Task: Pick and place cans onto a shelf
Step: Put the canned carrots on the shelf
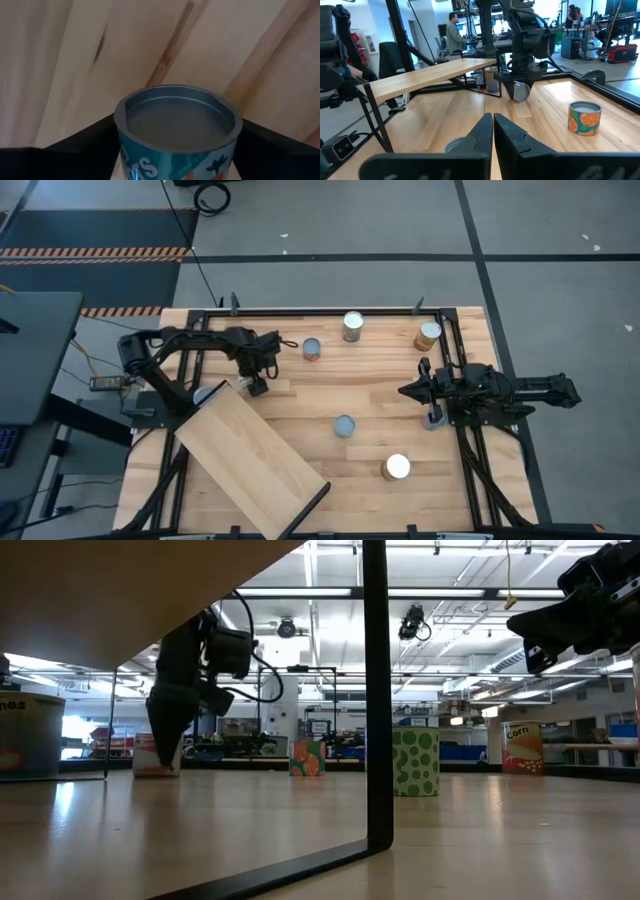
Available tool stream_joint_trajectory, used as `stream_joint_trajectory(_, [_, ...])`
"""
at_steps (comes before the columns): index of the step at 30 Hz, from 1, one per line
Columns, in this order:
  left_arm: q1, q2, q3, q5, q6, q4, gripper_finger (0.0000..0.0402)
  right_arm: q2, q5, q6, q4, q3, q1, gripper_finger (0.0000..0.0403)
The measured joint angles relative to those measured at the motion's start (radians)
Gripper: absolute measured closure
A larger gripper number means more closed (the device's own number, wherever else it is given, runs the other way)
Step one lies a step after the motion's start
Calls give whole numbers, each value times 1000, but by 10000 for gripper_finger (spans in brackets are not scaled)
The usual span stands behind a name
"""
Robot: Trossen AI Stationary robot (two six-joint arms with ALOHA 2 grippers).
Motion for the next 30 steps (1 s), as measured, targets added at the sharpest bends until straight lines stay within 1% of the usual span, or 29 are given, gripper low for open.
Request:
stream_joint_trajectory(3, [0, 2, 2, 0, -22, -3, 116, 0, -1, 0, 0, 0, 0, 381])
stream_joint_trajectory(8, [-2, -23, 29, -3, -61, 3, 118, 0, -1, 0, 1, 0, 0, 381])
stream_joint_trajectory(12, [-18, -84, 109, -3, -100, -14, 118, 0, -1, 0, 1, 0, 0, 381])
stream_joint_trajectory(15, [-53, -151, 181, -2, -138, -9, 116, 0, -1, 0, 1, 0, 0, 381])
stream_joint_trajectory(19, [-141, -247, 252, 54, -152, 39, 115, 0, -1, 0, 1, 0, 0, 381])
stream_joint_trajectory(25, [-333, -379, 264, 146, -199, 245, 115, 0, -1, 0, 9, 0, 0, 381])
stream_joint_trajectory(27, [-407, -403, 263, 173, -157, 306, 115, 0, -1, 0, 13, 0, 0, 381])
stream_joint_trajectory(30, [-512, -407, 263, 211, 12, 339, 115, 0, -1, 0, 17, 0, 0, 381])
